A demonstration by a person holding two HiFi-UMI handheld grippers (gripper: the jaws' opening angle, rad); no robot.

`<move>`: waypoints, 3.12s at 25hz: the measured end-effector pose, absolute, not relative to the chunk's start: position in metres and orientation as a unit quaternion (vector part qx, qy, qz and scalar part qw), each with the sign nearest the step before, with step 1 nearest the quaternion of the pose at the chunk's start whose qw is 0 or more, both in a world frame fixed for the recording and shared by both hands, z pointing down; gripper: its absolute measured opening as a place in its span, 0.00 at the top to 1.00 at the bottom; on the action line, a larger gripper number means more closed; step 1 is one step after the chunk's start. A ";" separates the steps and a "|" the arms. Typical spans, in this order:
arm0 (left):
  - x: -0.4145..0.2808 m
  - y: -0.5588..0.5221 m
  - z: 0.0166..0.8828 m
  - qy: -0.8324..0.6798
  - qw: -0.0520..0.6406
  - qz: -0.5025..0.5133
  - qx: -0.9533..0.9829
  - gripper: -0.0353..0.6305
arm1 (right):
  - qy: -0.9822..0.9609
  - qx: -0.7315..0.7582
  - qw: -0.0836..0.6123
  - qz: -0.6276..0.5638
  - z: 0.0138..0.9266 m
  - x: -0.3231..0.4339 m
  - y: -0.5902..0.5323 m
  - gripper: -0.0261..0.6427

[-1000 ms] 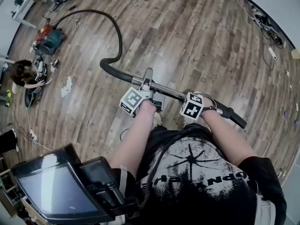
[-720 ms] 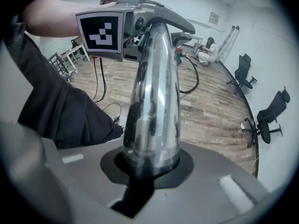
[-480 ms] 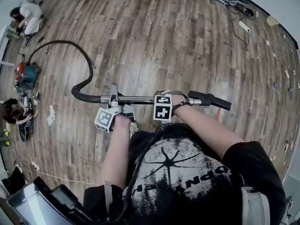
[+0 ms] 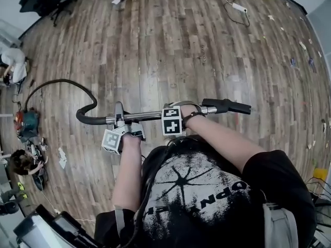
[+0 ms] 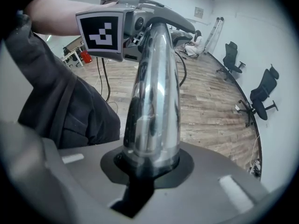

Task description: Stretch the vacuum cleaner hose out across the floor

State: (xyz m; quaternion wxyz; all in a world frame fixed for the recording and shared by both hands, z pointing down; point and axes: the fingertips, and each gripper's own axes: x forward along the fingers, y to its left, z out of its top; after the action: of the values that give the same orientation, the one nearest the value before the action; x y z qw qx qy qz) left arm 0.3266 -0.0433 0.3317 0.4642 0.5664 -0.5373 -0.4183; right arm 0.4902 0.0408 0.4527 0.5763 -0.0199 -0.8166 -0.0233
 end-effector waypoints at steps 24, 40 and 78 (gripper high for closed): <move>0.401 -0.002 0.348 -0.520 0.480 -0.413 0.573 0.88 | -0.799 0.001 0.602 -0.013 0.450 0.573 0.089 0.86; 0.536 0.008 0.339 -0.567 0.441 -0.429 0.548 0.88 | -0.813 -0.053 0.576 -0.060 0.450 0.713 0.079 0.86; 0.559 -0.016 0.371 -0.518 0.515 -0.347 0.589 0.88 | -0.806 0.072 0.587 0.015 0.472 0.713 0.093 0.86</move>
State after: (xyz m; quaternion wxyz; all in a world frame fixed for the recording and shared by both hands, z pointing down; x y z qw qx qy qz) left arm 0.5591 -0.0159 0.3705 0.5152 0.5887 -0.5175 -0.3465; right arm 0.7126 0.0935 0.4721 0.5872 0.0720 -0.8061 0.0153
